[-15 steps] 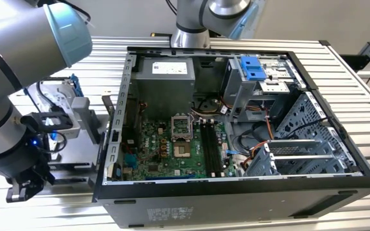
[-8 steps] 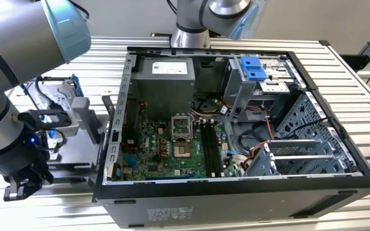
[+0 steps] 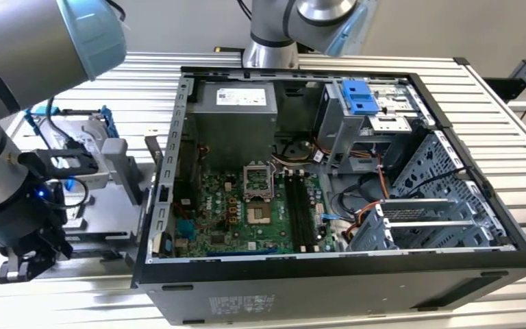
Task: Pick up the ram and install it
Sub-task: 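Pick up the ram and move it above insertion slot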
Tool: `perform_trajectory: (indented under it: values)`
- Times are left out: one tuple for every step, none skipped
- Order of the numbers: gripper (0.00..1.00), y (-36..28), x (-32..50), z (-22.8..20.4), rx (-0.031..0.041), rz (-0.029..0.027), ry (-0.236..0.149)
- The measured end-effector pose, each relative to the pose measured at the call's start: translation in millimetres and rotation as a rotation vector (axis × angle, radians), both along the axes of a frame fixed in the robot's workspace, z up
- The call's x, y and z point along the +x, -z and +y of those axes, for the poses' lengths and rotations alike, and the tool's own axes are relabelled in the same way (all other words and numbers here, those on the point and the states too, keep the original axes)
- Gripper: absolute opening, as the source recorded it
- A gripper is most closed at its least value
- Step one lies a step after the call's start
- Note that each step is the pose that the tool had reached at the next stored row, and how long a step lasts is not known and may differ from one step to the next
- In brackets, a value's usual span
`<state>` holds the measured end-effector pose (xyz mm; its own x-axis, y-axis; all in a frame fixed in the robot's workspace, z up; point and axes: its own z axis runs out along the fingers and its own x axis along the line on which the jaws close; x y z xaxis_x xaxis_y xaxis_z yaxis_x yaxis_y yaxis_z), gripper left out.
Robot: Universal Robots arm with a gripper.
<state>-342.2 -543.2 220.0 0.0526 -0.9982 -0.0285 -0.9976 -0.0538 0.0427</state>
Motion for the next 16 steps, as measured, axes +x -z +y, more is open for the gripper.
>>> perform_trajectory:
  values:
    - [0.00, -2.3, 0.0, 0.0, 0.0001, 0.0000, 0.000]
    - [0.00, -4.5, 0.0, 0.0, 0.0000, 0.0000, 0.000]
    - [0.00, -6.6, 0.0, 0.0, 0.0000, 0.0000, 0.000]
    - [0.00, -8.2, 0.0, 0.0, -0.0001, 0.0000, 0.000]
    - [0.00, -9.7, 0.0, 0.0, -0.0001, 0.0000, 0.000]
    - [0.00, -11.1, 0.0, 0.0, 0.0000, 0.0000, 0.000]
    - [0.00, -12.6, 0.0, 0.0, -0.0001, 0.0000, 0.000]
    - [0.00, -14.2, 0.0, 0.0, 0.0000, 0.0000, 0.000]
    - [0.00, -15.8, 0.0, 0.0, 0.0000, 0.0000, 0.000]
    - [0.00, -17.7, 0.0, 0.0, 0.0000, 0.0001, 0.000]
    - [0.00, -19.6, 0.0, 0.0, 0.0000, 0.0000, 0.000]
    - [0.00, -21.7, 0.0, 0.0, -0.0001, 0.0000, 0.000]
    - [0.00, -23.8, 0.0, 0.0, 0.0000, 0.0000, 0.000]
    - [0.00, -25.8, 0.0, 0.0, 0.0000, 0.0000, 0.000]
    - [0.00, -27.7, 0.0, 0.0, 0.0000, 0.0000, 0.000]
    - [0.00, -29.5, 0.0, 0.0, 0.0000, 0.0000, 0.000]
